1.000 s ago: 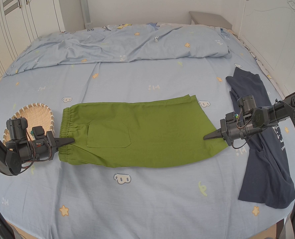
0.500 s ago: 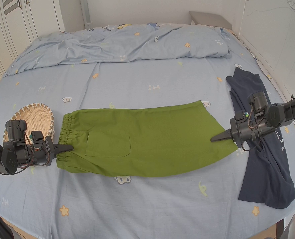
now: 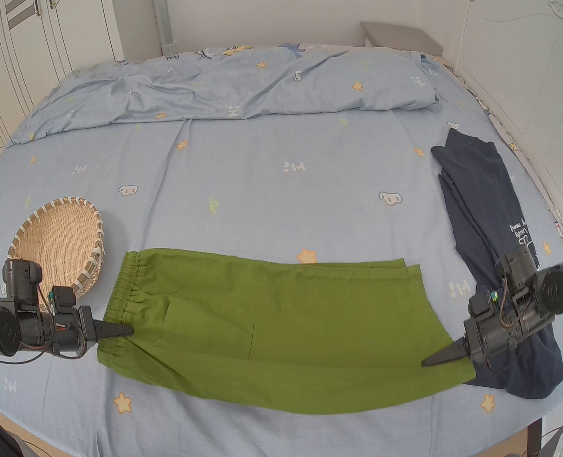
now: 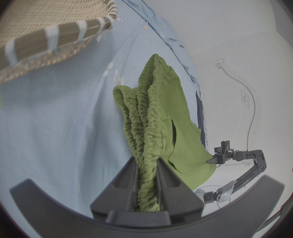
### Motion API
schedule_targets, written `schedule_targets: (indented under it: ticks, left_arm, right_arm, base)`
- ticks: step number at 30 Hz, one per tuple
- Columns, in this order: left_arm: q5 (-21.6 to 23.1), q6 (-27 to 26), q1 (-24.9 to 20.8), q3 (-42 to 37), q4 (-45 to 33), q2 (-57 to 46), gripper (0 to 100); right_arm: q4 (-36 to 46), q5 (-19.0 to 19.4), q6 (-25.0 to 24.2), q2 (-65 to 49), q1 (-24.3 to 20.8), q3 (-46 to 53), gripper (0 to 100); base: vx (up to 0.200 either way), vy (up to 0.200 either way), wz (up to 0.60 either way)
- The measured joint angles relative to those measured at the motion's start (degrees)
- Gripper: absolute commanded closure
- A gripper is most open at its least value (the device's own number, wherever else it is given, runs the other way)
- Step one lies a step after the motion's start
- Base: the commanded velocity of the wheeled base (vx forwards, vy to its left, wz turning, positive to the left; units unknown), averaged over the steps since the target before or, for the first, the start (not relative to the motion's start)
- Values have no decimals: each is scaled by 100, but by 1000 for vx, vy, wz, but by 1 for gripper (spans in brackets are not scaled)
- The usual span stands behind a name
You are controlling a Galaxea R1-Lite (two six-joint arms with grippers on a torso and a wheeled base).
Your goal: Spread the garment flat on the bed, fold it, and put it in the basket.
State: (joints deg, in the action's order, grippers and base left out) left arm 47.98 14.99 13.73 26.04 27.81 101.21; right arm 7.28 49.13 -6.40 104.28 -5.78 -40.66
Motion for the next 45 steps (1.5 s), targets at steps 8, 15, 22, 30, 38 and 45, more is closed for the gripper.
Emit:
schedule_targets:
  ticks: [8,15,22,30,38,45]
  left_arm:
    - [-13,-739,221,-862,-96,-182,100]
    - [-20,-914,477,-1176,-140,-313,100]
    - [-37,-930,567,-1232,-224,-488,100]
    - [-50,-919,862,-898,-1265,-1089,100]
    - [-169,-1410,1063,-7,-2648,-1736,100]
    - [-892,-1682,936,625,-3133,-2031,100]
  right_arm:
    - [-1731,0,115,-263,-138,1459,100]
    - [-2096,11,126,-293,-188,1779,0]
    - [-2282,11,83,-282,-139,1768,0]
    - [-2328,-139,-187,-469,112,1353,0]
    - [-2135,-800,-936,-1076,88,246,0]
    - [-1814,-1176,-1031,-1464,-174,-219,0]
  base:
    - [0,0,0]
    - [0,0,0]
    - [0,0,0]
    - [0,0,0]
    - [0,0,0]
    - [0,0,0]
